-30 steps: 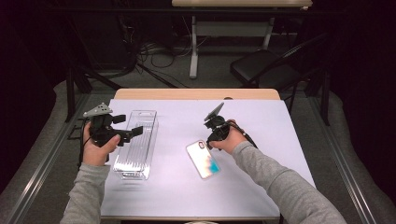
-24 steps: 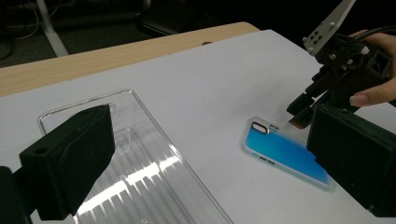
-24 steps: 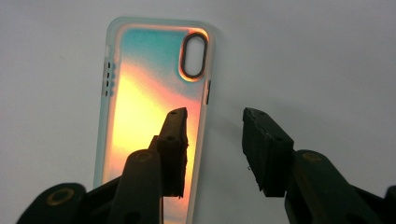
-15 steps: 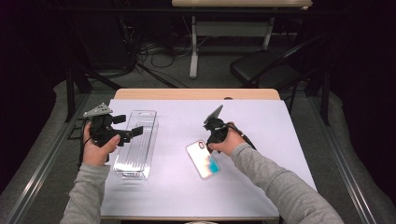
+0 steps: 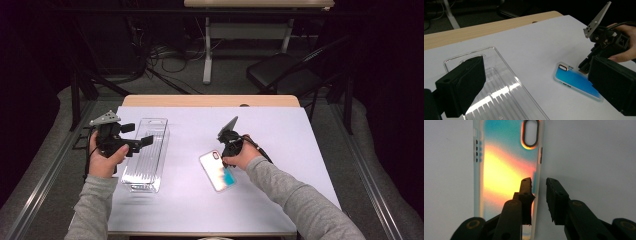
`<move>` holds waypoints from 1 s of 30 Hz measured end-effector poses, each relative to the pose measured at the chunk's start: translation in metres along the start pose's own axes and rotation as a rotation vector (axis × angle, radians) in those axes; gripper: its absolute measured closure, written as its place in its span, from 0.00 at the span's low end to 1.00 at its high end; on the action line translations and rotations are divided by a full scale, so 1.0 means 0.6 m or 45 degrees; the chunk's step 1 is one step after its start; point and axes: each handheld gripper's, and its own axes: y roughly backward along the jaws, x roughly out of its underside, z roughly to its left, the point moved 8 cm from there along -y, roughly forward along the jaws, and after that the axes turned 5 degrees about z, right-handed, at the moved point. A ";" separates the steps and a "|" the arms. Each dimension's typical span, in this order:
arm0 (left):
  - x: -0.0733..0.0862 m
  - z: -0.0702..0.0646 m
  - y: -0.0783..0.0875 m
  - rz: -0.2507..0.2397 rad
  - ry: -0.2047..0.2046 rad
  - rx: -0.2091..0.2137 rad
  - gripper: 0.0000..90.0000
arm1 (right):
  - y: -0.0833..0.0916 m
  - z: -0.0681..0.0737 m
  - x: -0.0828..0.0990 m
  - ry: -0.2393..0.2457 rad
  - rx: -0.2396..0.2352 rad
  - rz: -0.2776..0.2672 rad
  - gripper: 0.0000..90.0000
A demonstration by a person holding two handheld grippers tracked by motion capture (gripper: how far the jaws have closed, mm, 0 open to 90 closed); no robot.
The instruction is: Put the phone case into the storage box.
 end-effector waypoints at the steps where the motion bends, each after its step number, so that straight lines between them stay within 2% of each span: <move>1: 0.000 0.000 0.000 0.000 -0.001 0.000 0.02 | -0.001 -0.001 0.001 0.006 0.005 0.004 0.84; 5: 0.000 0.001 0.000 -0.001 0.001 -0.002 0.02 | -0.004 0.001 0.000 0.005 -0.006 -0.007 0.86; 7: 0.000 0.001 0.000 -0.003 0.003 -0.002 0.02 | -0.003 0.001 0.003 -0.007 0.001 0.026 0.87; 8: 0.000 0.001 0.001 -0.003 0.003 -0.002 0.02 | -0.007 0.002 0.002 -0.019 -0.011 0.005 0.88; 9: 0.000 0.002 0.001 -0.002 0.002 -0.003 0.02 | -0.007 0.002 0.003 -0.025 -0.014 0.013 0.88; 10: 0.000 0.002 0.001 -0.003 0.003 -0.003 0.02 | -0.007 0.000 0.006 -0.013 -0.007 0.049 0.88; 12: 0.000 0.003 0.001 -0.004 0.003 -0.002 0.02 | -0.007 -0.001 0.007 -0.016 -0.002 0.064 0.88; 30: 0.000 0.004 0.003 -0.009 0.018 -0.005 0.02 | -0.012 0.001 0.012 -0.035 -0.024 0.087 0.94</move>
